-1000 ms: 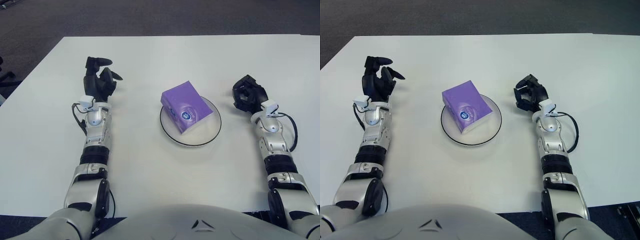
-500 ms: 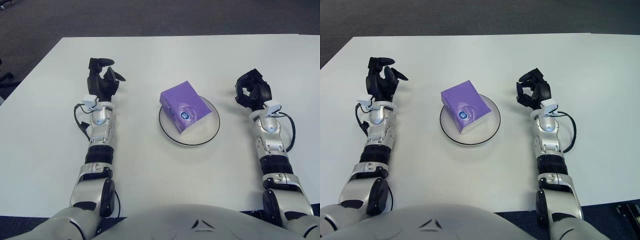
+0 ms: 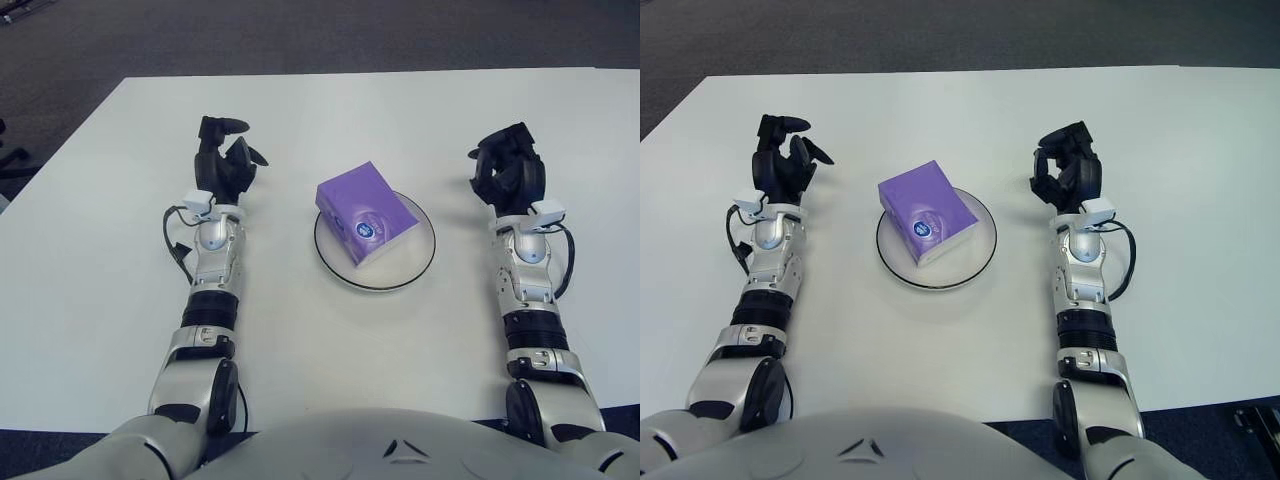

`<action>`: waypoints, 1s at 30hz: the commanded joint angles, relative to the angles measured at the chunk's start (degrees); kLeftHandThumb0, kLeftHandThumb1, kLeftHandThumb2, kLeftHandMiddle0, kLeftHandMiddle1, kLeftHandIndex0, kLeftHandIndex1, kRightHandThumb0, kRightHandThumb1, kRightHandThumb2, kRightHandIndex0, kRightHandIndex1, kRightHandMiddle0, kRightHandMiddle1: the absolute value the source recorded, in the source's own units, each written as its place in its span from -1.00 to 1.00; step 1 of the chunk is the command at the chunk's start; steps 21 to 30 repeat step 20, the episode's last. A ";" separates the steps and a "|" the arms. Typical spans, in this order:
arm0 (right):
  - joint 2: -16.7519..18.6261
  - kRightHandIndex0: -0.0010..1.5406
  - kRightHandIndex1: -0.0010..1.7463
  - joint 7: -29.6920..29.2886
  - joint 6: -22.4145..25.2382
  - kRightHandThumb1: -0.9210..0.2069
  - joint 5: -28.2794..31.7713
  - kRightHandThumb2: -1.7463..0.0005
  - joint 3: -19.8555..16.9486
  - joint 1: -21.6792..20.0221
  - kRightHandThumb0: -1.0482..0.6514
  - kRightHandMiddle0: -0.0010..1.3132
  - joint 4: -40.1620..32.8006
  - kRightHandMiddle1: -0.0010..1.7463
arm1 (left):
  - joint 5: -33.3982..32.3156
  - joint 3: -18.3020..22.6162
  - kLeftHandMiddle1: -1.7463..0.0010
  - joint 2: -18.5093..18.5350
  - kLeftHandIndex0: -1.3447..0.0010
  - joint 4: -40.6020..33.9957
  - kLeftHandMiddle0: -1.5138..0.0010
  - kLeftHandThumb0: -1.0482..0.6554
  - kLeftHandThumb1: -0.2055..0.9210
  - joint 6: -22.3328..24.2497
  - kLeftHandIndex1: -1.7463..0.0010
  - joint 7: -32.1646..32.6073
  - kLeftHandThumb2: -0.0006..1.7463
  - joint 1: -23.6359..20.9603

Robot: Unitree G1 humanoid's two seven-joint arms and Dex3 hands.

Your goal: Put the tissue paper into the plate.

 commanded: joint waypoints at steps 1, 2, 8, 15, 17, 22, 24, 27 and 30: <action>6.52 -0.03 1.00 -0.87 -0.06 -0.79 0.48 0.23 0.50 8.30 -0.19 -0.58 3.20 1.00 | 0.39 -1.36 -1.00 -4.53 0.64 4.93 -0.11 -0.18 0.90 0.87 -1.00 -1.22 -0.33 10.02; 6.54 -0.03 1.00 -0.89 -0.04 -0.79 0.45 0.24 0.55 8.35 -0.19 -0.58 3.10 1.00 | 0.41 -1.54 -1.00 -4.56 0.64 5.16 -0.11 -0.18 0.90 0.95 -1.00 -1.46 -0.33 10.05; 6.73 -0.03 1.00 -1.03 -0.10 -0.83 0.10 0.28 0.99 8.45 -0.19 -0.60 2.89 1.00 | 1.06 -2.42 -1.00 -4.06 0.64 5.33 -0.11 -0.18 0.89 2.66 -1.00 -2.20 -0.33 10.25; 7.20 -0.02 1.00 -0.84 -1.08 -0.86 -0.24 0.30 1.51 8.07 -0.19 -0.61 4.33 1.00 | 4.08 -4.48 -1.00 -1.84 0.64 2.35 -0.12 -0.18 0.89 11.83 -1.00 -1.24 -0.32 10.69; 7.31 -0.02 1.00 -0.77 -1.28 -0.86 -0.21 0.30 1.52 7.96 -0.19 -0.61 4.77 1.00 | 5.00 -4.75 -1.00 -1.67 0.64 1.10 -0.12 -0.18 0.89 14.73 -1.00 -0.10 -0.32 10.86; 7.39 -0.02 1.00 -0.57 -1.31 -0.86 0.08 0.30 1.44 7.83 -0.19 -0.61 5.14 1.00 | 5.92 -4.95 -1.00 -1.66 0.64 -0.47 -0.13 -0.18 0.90 17.57 -1.00 0.90 -0.33 11.16; 7.39 -0.02 1.00 -0.57 -1.31 -0.86 0.08 0.30 1.44 7.83 -0.19 -0.61 5.14 1.00 | 5.92 -4.95 -1.00 -1.66 0.64 -0.47 -0.13 -0.18 0.90 17.57 -1.00 0.90 -0.33 11.16; 7.39 -0.02 1.00 -0.57 -1.31 -0.86 0.08 0.30 1.44 7.83 -0.19 -0.61 5.14 1.00 | 5.92 -4.95 -1.00 -1.66 0.64 -0.47 -0.13 -0.18 0.90 17.57 -1.00 0.90 -0.33 11.16; 7.39 -0.02 1.00 -0.57 -1.31 -0.86 0.08 0.30 1.44 7.83 -0.19 -0.61 5.14 1.00 | 5.92 -4.95 -1.00 -1.66 0.64 -0.47 -0.13 -0.18 0.90 17.57 -1.00 0.90 -0.33 11.16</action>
